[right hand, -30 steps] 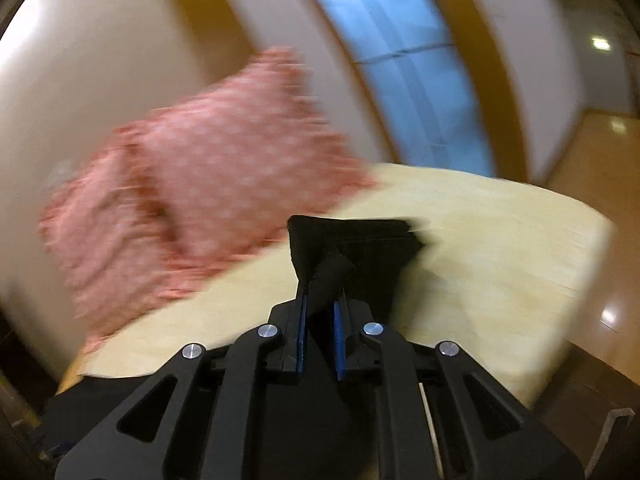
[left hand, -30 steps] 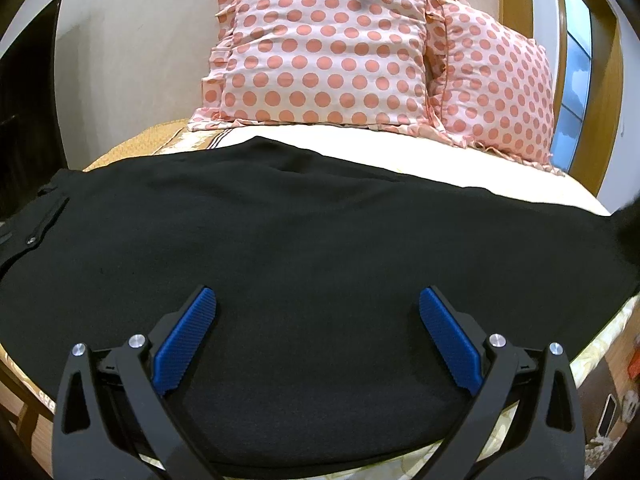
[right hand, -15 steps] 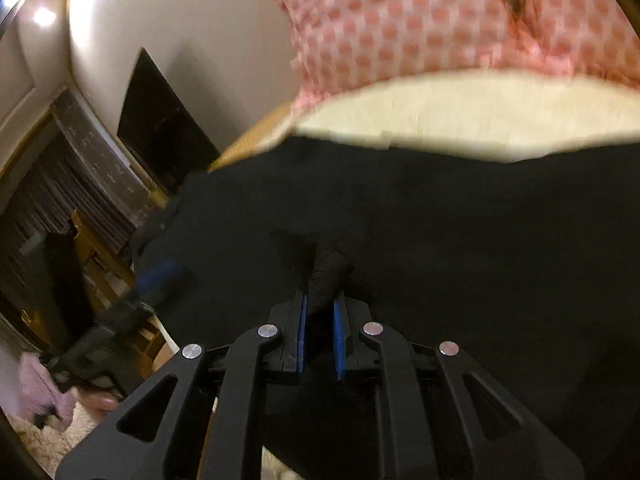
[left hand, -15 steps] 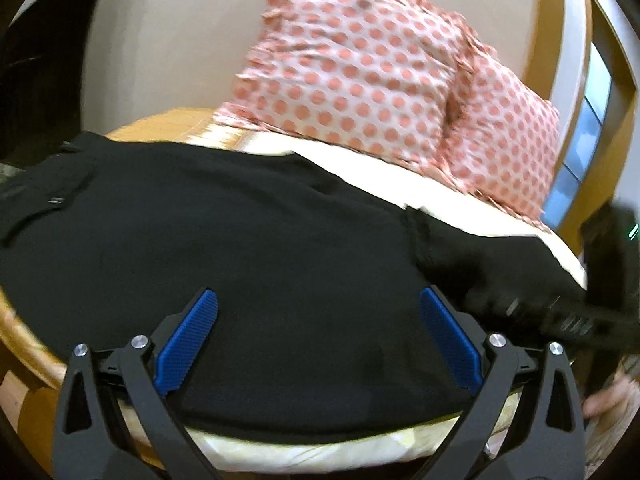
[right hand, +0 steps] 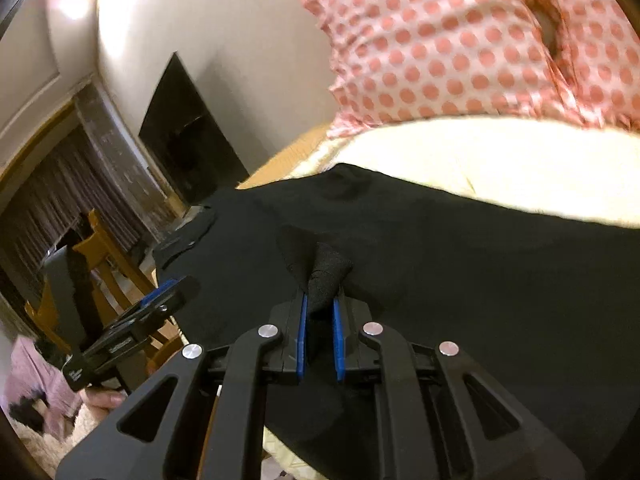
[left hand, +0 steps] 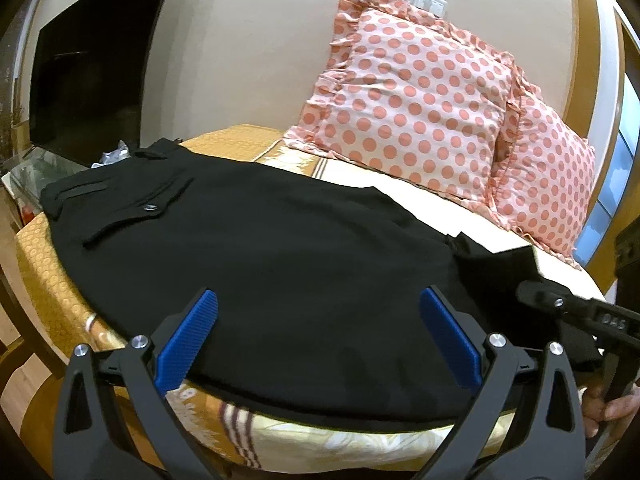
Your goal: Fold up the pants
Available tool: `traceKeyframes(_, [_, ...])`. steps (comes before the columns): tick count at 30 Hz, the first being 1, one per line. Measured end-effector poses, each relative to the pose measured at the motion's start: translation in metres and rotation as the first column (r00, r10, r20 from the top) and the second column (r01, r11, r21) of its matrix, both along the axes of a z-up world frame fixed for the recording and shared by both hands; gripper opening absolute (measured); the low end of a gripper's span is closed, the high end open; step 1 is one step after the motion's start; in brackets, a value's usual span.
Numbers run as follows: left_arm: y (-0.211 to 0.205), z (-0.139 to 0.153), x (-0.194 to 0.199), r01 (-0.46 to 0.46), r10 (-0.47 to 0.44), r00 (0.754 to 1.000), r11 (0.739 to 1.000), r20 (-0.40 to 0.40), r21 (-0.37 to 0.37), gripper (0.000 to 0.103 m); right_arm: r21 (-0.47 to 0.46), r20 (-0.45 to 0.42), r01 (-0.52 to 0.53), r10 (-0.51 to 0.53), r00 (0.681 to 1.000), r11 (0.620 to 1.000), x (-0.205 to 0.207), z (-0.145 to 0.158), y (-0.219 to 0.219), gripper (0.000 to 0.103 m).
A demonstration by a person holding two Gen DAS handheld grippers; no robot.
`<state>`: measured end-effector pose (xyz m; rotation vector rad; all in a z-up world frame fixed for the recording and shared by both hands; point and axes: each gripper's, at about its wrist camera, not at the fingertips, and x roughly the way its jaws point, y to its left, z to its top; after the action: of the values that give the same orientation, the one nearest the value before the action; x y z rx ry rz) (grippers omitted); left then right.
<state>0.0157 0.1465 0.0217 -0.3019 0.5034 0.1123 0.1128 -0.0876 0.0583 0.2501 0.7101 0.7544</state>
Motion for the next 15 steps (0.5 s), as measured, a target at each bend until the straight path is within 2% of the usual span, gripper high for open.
traceKeyframes(8, [0.018,0.002,-0.006,-0.047,0.047,0.999,0.998,0.010,-0.050,0.101,-0.158,0.015,-0.071,0.074,0.997,0.985,-0.014,-0.030,0.029,0.012])
traceKeyframes(10, [0.023,0.004,-0.008,-0.063,0.064,0.998,0.997,0.012,-0.043,0.101,-0.221,0.085,-0.095,0.117,0.990,0.971,-0.026,-0.027,0.030,0.022])
traceKeyframes(12, [0.028,0.007,-0.011,-0.088,0.089,0.996,0.995,0.019,-0.036,0.101,-0.252,0.113,-0.158,0.192,0.975,0.955,-0.042,-0.023,0.032,0.054])
traceKeyframes(13, [0.033,0.009,-0.013,-0.104,0.105,0.994,0.994,0.026,-0.036,0.101,-0.228,0.122,-0.213,0.245,0.962,0.950,-0.050,-0.019,0.030,0.056])
traceKeyframes(15, [0.041,0.012,-0.017,-0.133,0.134,0.990,0.990,0.037,-0.040,0.101,-0.173,0.147,-0.235,0.261,0.954,0.957,-0.054,-0.011,0.024,0.056])
